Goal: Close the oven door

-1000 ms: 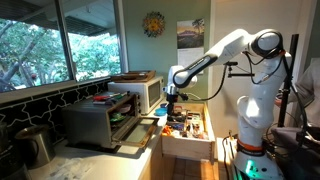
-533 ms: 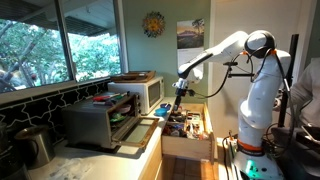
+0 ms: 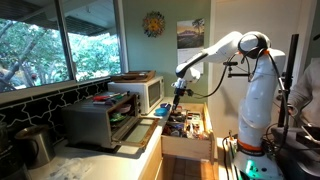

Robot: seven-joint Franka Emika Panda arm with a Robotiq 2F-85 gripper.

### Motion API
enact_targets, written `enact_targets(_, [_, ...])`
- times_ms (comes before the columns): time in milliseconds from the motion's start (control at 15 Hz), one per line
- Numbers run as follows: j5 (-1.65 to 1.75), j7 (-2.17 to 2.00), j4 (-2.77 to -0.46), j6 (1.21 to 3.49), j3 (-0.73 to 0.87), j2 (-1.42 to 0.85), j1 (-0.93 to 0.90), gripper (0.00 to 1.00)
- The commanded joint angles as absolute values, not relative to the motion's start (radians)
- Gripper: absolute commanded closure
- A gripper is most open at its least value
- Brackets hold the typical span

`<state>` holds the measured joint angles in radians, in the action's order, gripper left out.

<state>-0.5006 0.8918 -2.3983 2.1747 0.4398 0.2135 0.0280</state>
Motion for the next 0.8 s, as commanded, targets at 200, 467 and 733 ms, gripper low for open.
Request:
enact_targets(200, [-0.620, 1.129, -2.239, 2.080, 0.412, 0.036, 0.104, 0.00])
enact_targets(467, [-0.682, 1.143, -2.239, 2.036, 0.358, 0.036, 0.156, 0.00])
enact_targets(733, [-0.701, 1.158, -2.221, 2.021, 0.350, 0.014, 0.165, 0.00])
